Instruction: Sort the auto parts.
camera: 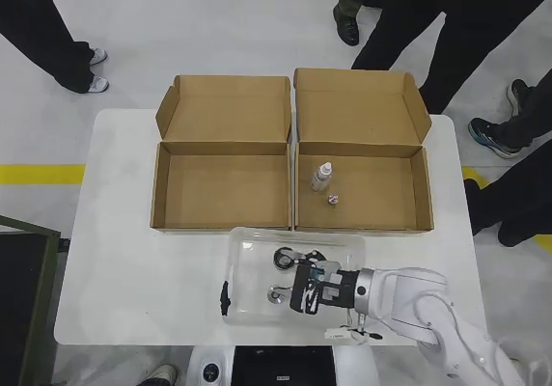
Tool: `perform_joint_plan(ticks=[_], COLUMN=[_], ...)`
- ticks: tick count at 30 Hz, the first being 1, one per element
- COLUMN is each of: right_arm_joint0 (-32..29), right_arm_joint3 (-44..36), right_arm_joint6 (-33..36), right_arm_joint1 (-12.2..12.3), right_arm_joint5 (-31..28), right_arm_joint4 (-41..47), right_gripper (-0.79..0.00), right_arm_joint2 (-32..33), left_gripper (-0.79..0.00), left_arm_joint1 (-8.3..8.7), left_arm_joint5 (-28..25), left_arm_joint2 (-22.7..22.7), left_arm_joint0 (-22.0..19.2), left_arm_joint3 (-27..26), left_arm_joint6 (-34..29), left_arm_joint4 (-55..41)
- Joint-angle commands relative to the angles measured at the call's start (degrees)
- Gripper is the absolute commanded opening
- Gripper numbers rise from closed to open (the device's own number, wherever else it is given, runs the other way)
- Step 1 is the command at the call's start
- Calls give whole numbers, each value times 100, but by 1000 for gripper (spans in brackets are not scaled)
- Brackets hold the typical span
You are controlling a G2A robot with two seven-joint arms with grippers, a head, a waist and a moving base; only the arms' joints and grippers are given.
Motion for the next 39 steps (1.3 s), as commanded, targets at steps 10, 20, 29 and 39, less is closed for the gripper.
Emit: perform_joint_plan(ticks=[10,20,29,39], right_arm_joint0=[416,573,587,709], right_arm_joint3=[665,799,975,1301], right_arm_joint6=[-24,-33,-8,-63], right_arm_joint1=[-108,-145,-154,-196], right_arm_joint5=[220,347,340,343], right_arm_joint4=[33,-45,-112,-183], right_gripper=[-317,-222,-225,-219], right_arm_joint2=[-431,-519,-569,-713], left_gripper=[0,0,0,0], left_arm_joint1=[0,0,0,0], left_arm_joint5=[0,0,0,0], left_arm_joint2=[0,0,0,0], left_arm_joint0=[0,0,0,0], left_arm_joint3=[0,0,0,0], left_arm_joint6=[0,0,0,0], left_arm_joint4=[0,0,0,0])
